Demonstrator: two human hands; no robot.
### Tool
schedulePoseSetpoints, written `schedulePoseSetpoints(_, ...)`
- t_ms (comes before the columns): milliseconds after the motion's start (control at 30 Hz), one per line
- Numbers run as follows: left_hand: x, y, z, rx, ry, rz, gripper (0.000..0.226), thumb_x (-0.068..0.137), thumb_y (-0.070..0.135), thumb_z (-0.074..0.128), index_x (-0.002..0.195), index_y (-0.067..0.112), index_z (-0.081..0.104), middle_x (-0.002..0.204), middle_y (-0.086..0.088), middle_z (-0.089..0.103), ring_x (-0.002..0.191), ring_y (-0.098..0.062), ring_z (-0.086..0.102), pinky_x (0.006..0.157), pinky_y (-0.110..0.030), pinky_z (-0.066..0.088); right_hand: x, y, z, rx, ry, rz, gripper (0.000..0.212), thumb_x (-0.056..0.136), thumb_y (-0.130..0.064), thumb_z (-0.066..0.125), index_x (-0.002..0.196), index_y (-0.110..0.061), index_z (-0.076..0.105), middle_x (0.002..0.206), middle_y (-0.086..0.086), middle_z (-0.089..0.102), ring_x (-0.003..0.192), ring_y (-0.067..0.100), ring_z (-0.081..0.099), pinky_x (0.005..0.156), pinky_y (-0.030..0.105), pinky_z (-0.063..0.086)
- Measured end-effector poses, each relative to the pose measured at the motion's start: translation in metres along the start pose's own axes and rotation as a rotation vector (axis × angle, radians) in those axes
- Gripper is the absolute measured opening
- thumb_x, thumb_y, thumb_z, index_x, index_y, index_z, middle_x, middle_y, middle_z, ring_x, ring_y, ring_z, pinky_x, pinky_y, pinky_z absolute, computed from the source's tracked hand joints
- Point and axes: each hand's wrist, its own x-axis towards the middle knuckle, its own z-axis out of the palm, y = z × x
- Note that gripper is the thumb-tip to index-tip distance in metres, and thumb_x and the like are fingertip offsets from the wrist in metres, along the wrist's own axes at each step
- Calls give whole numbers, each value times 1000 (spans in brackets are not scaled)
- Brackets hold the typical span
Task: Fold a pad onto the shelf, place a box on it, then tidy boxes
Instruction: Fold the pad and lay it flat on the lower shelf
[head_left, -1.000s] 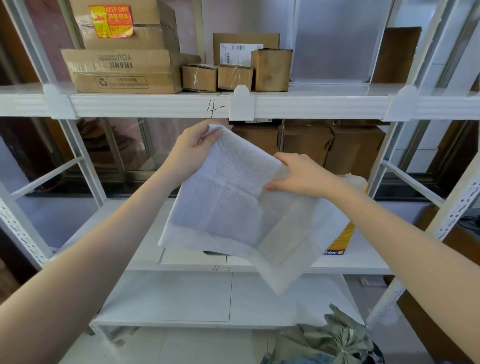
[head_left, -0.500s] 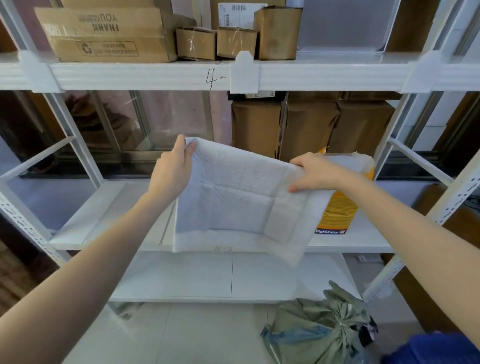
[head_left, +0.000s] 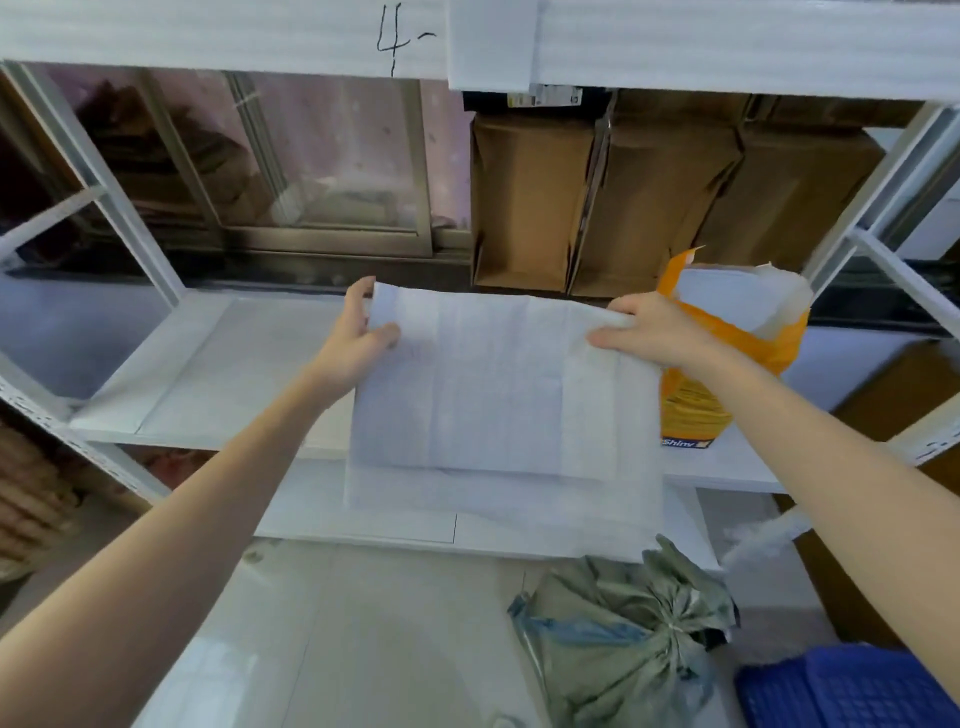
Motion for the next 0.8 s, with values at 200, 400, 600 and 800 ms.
schedulePoseSetpoints(200,31,-35,11,-77,12,18,62,91,2,51,128,45,24,98,-7,63,79,-18,63,68,-28,55,55,34,25,432,40,271,48,80,-24,71,119,-14,45,114,13,57,101,29,60,88,42,51)
schedulePoseSetpoints(400,55,-60,28,119,84,10,34,90,-4,41,89,21,64,92,14,59,60,5,52,52,-9,34,86,50,47,759,74,389,76,60,-11,80,128,-5,47,122,16,60,101,30,63,82,42,55)
schedulePoseSetpoints(600,77,-87,29,18,-20,-227,35,92,1,41,117,18,59,102,-7,55,71,-11,50,56,-19,39,96,52,75,437,102,377,54,94,-33,51,133,2,39,135,17,48,124,31,47,98,36,39)
schedulePoseSetpoints(800,104,-97,28,88,-163,-148,57,79,3,64,132,21,50,126,-4,43,105,-14,46,64,3,38,110,43,95,128,71,304,56,100,-35,31,143,0,22,141,23,43,126,37,44,100,39,36)
